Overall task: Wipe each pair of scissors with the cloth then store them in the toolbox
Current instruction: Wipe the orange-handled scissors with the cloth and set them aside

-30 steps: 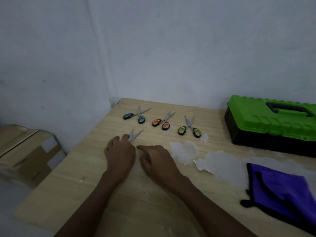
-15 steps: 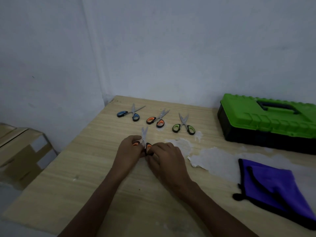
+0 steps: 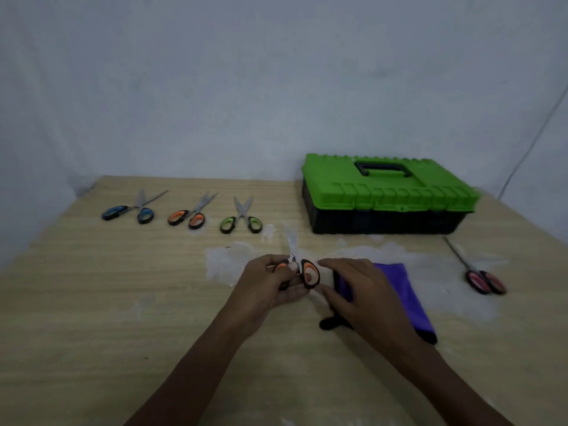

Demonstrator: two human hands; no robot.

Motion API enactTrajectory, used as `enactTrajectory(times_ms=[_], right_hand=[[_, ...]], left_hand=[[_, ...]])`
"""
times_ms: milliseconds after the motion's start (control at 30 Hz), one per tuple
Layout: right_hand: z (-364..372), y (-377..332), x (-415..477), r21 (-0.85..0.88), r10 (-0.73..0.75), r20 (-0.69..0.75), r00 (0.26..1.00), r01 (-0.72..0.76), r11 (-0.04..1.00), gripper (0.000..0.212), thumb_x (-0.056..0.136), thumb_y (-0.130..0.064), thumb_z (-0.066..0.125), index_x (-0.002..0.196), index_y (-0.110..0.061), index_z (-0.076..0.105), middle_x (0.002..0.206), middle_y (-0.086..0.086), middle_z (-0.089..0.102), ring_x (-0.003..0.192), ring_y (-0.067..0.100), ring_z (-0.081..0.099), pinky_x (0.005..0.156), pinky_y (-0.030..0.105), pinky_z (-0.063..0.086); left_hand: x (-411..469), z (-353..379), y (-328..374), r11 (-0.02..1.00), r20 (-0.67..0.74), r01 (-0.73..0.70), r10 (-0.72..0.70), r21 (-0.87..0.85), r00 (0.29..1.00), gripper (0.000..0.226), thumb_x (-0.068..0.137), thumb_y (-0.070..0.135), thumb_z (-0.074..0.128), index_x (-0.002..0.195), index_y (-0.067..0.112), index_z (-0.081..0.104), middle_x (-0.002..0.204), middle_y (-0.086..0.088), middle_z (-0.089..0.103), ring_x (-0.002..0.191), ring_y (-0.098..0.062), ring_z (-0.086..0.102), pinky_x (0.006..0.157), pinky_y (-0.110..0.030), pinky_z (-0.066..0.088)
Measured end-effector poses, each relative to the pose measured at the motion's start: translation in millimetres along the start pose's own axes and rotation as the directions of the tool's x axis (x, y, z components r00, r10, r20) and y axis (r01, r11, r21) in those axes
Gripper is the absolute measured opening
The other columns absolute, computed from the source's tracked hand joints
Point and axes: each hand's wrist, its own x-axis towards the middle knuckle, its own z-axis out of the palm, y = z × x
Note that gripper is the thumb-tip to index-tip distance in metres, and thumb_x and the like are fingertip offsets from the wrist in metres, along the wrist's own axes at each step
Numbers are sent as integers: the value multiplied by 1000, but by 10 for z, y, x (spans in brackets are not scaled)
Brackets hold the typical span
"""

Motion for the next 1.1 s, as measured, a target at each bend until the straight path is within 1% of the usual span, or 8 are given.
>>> enactTrajectory(times_ms=[133,233,400,500,567,800,933,1100], right_hand=[[-161,345,-180,-273,195,111,975,-159,949,55,82,-54,63,128,-25,54,127,-3,59,115,24,52,90,37,44],[-176,479,-249,-267,199,169,965,-149,952,49,86,-50,60,130,-30,54,131,-9,56,116,17,50,91,30,41],[-359,628,-175,71,326,45,944,-328,942,18,95,-31,53,111,-30,61,97,-9,66,83,5,58,63,11,42],[-535,771,-132,279,461,-136,877,-413,867,2,92,-22,57,93,-20,57,79,1,61,71,11,57,56,17,40],[-629,837,-126,387,513,-202,835,-413,824,9,91,-19,59,88,-11,55,76,8,57,67,14,53,54,17,37],[-694,836,-194,405,381,-98,919,-313,859,7,94,-18,55,95,-24,58,78,-4,63,73,11,60,64,32,46],[-644,852,-238,314,283,-36,959,-258,914,13,95,-17,53,102,-26,61,82,-13,65,77,1,60,64,22,47],[-705,895,-193,271,324,-144,935,-278,921,21,97,-21,53,114,-30,60,85,-16,66,78,-3,59,61,13,45]], left_hand=[[-29,260,-152,996,38,37,-40,78,998,18,94,4,61,111,-2,61,102,-21,72,88,-30,75,80,-48,61],[-63,328,-220,990,92,61,-73,129,993,24,93,6,64,115,-2,60,110,-24,70,93,-33,74,81,-48,61],[-106,388,-250,978,160,118,-147,174,976,31,90,7,67,118,-3,59,113,-27,68,95,-34,73,78,-44,62],[-129,482,-272,969,223,148,-191,196,956,33,86,5,71,117,-3,60,111,-23,70,95,-33,74,80,-44,61],[-120,561,-270,966,235,159,-206,203,950,34,85,3,72,116,-2,60,109,-21,71,93,-32,75,79,-43,62],[-49,757,-262,950,276,200,-264,240,924,22,88,1,68,109,-5,66,101,-21,75,93,-31,75,82,-41,61],[-55,796,-296,938,267,260,-318,229,910,18,90,1,65,108,-3,64,100,-20,76,93,-31,75,85,-41,60],[-50,783,-307,929,282,314,-361,197,889,21,93,2,61,112,-5,64,104,-19,75,96,-30,75,78,-35,62]])
